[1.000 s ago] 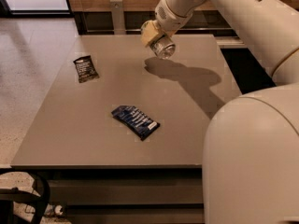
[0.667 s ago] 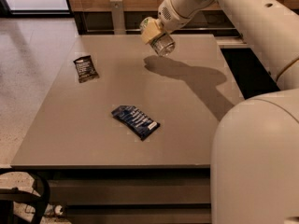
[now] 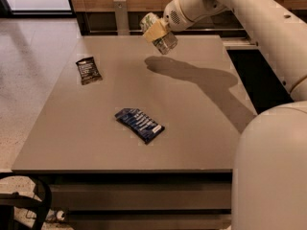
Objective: Place 7up can upright
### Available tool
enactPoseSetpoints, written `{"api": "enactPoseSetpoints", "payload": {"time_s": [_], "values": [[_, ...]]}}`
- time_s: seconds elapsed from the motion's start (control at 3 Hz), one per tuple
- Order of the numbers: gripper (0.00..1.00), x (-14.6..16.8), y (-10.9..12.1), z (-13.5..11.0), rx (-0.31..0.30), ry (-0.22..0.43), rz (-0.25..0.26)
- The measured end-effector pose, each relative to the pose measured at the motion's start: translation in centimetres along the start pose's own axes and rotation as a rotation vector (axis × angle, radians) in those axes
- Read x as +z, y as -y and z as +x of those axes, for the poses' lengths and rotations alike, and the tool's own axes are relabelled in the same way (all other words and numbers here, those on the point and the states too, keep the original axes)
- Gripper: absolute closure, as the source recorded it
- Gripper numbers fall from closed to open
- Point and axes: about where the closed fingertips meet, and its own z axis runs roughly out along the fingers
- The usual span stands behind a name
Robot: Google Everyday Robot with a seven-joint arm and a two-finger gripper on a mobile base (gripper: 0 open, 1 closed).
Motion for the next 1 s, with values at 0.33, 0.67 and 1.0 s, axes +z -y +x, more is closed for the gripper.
{"api": "enactPoseSetpoints", "payload": {"time_s": [0.33, 0.67, 1.0], "values": [[1.0, 0.0, 0.0, 0.0, 0.002, -0.001, 0.0], [1.0, -0.1, -0.1, 0.0, -0.003, 0.057, -0.002], [1.0, -1.6, -0.6, 0.2, -0.03, 0.185, 0.007]]}}
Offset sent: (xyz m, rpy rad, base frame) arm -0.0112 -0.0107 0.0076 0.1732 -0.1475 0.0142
